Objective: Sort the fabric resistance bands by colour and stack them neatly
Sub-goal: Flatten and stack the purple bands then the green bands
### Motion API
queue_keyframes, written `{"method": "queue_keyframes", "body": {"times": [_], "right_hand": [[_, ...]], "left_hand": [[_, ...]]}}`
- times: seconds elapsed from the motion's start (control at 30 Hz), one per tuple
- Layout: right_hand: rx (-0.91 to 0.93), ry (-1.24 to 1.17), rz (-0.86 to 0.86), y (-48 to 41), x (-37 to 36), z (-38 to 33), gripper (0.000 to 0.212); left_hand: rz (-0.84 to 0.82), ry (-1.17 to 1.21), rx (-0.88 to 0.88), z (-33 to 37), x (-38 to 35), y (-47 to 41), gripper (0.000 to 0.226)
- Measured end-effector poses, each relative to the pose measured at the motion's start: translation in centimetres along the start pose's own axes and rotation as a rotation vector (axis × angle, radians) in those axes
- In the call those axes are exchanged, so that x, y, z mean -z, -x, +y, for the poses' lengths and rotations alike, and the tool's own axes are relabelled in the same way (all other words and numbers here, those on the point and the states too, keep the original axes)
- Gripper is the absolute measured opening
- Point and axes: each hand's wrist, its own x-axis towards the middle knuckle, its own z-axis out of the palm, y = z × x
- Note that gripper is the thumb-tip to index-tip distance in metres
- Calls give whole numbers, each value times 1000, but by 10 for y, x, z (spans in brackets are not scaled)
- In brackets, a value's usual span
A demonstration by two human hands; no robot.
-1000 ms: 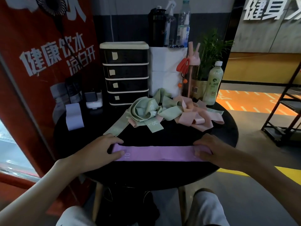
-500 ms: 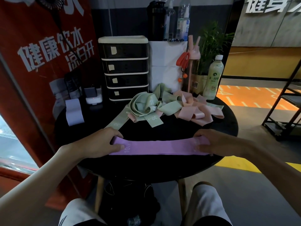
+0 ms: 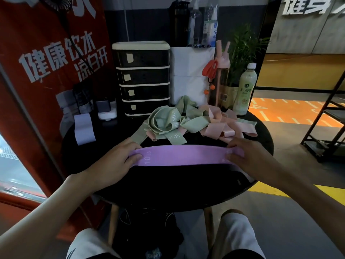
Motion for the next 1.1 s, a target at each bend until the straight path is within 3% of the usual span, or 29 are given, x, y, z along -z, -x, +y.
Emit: {"method": "queue_keyframes", "body": {"times": [0.07,0.23,0.47,0.67,0.8,0.87,1.0,1.1], "right_hand": [[13,52,32,1,-1,4,11],[14,87,-155,11,-5,15,30],[12,38,-86,10,-6,13,11],[17,61,-163,15,-10,17,40],[-13,-33,-66,11,-9,17,10],[-77,-129,-30,9,-6,17,11],[-305,-539,-21,0,4,12,16],[-389,-396,-185,-6,3,16,15]], "left_hand": [[8,-23,-25,-2,-3,0,6],[-33,-68,-54,-12,-13,6,7],[-21,-32,-18,-11,-12,6,10],[1,-6,-12,-10,-13,10,20],[8,15,13,-7,-11,10,22],[28,67,67,-5,-9,9,16],[121,316,281,3,1,1,9],[89,432,439,9,4,0,15]]}}
